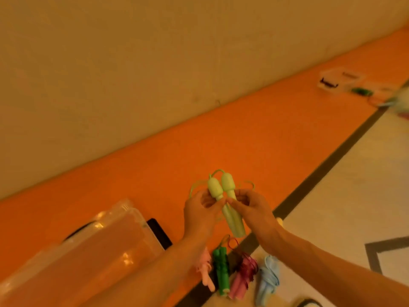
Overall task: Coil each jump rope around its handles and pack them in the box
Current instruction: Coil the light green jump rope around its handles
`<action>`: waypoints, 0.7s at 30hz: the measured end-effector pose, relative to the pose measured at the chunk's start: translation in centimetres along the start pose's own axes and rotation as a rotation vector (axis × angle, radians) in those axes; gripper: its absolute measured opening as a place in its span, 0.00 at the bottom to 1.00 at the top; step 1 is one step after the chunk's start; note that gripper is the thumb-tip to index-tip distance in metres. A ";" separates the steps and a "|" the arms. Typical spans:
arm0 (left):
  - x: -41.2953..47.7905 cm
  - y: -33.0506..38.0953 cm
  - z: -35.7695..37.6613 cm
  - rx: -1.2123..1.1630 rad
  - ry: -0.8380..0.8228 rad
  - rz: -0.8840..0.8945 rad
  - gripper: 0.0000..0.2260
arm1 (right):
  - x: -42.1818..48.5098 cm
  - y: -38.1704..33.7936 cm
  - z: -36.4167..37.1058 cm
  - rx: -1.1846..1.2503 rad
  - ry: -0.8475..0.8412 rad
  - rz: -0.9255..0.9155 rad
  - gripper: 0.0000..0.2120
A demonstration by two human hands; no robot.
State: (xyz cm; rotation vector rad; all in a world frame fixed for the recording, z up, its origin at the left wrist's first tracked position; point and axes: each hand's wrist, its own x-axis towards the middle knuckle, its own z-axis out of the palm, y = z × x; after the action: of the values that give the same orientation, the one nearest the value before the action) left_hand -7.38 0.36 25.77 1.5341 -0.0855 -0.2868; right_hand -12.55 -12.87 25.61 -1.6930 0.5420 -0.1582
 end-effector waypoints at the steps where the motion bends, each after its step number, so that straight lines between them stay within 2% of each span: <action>1: -1.1 1.9 -1.0 -0.010 -0.012 0.010 0.13 | -1.5 -1.8 0.5 0.018 -0.001 -0.009 0.10; 6: -6.5 10.3 -6.2 -0.080 -0.065 0.002 0.07 | -7.6 -9.5 3.7 0.027 -0.047 -0.050 0.10; 10: -9.2 14.4 -9.6 -0.144 -0.054 -0.016 0.07 | -11.4 -13.6 7.0 0.086 -0.042 -0.110 0.10; 13: -10.0 15.7 -11.6 -0.177 -0.052 -0.049 0.07 | -13.5 -15.1 8.9 0.117 -0.083 -0.128 0.10; 21: -10.0 14.5 -15.1 -0.116 -0.172 -0.079 0.14 | -14.3 -14.3 11.6 -0.030 -0.126 -0.223 0.11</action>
State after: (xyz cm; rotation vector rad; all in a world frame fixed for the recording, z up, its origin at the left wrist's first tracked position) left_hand -11.57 17.55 40.74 1.3979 -0.1416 -0.4788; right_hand -16.70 5.17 39.76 -1.7769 0.2628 -0.2030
